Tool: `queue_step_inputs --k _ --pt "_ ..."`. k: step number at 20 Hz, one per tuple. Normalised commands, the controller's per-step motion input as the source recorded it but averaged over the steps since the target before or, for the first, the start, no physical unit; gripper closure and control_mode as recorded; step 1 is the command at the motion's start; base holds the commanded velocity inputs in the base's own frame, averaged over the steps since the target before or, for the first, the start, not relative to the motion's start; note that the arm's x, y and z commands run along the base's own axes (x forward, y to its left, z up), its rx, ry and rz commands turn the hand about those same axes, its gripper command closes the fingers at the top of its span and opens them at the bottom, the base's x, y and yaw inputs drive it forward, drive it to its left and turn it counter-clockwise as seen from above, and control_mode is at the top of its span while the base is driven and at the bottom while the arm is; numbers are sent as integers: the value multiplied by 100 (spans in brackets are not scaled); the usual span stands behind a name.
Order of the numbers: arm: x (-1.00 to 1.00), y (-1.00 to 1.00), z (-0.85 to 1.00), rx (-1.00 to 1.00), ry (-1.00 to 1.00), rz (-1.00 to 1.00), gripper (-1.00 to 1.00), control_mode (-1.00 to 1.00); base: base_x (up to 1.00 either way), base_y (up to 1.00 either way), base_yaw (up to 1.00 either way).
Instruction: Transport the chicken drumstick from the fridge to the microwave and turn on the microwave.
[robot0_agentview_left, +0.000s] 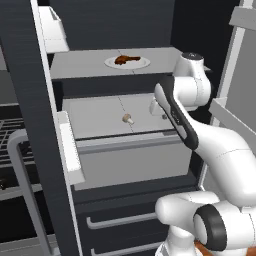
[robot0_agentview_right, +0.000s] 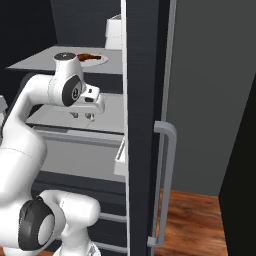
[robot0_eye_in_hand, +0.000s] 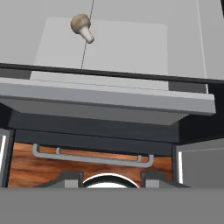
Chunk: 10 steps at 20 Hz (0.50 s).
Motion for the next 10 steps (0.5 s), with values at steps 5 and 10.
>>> queue_step_inputs --k 5,10 --pt "-9 1 0 2 -1 0 -100 -100 0 0 0" --pt "-4 15 3 1 -11 -13 -100 -100 0 0 0"
